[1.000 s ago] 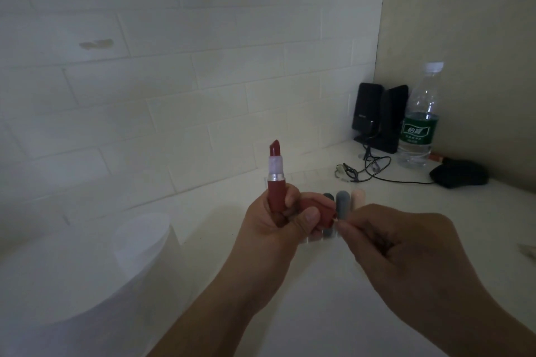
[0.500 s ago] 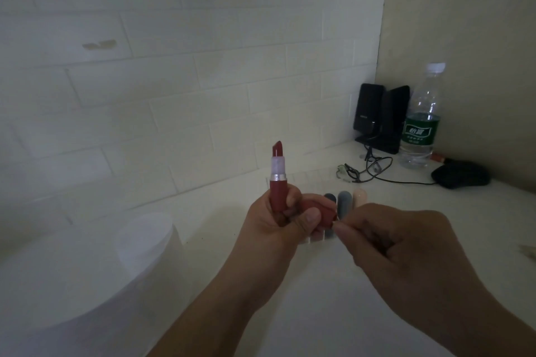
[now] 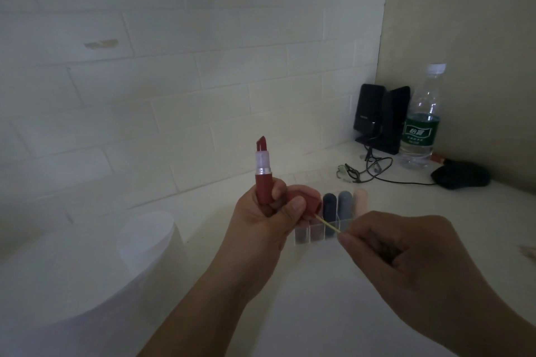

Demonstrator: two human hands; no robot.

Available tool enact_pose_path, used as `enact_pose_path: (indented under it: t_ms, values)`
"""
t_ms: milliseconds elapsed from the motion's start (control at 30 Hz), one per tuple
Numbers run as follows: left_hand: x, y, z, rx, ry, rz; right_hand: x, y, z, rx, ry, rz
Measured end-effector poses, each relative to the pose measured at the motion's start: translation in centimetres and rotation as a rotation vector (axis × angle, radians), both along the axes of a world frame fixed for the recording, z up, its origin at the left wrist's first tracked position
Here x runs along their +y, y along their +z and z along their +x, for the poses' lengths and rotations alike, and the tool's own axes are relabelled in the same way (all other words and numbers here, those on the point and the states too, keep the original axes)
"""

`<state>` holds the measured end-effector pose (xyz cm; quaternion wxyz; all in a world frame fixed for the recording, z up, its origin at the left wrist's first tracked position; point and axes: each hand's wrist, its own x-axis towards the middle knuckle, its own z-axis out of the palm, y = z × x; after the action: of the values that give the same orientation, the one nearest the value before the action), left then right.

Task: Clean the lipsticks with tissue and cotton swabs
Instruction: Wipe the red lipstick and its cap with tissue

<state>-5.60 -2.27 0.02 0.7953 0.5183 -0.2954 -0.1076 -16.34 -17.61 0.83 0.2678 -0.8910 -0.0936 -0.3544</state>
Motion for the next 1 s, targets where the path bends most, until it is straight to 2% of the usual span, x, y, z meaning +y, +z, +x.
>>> enact_pose_path:
  t_ms: [167, 300, 433, 667, 1000]
  values:
    - [0.0, 0.2, 0.0, 0.066, -0.065, -0.067, -0.4, 0.3, -0.2, -0.042, -0.003, 0.129]
    - [0.1, 0.5, -0.1, 0.095, -0.066, -0.104, -0.8, 0.1, -0.1, -0.085, -0.090, 0.077]
    - [0.3, 0.9, -0.2, 0.120, -0.041, -0.145, -0.6, -0.5, -0.1, -0.025, -0.080, 0.002]
    - [0.3, 0.3, 0.7, 0.163, -0.011, -0.122, -0.2, 0.7, -0.8, -0.075, -0.023, 0.105]
    - [-0.2, 0.1, -0.1, 0.112, -0.093, -0.098, -0.4, 0.2, -0.1, -0.058, -0.074, 0.041]
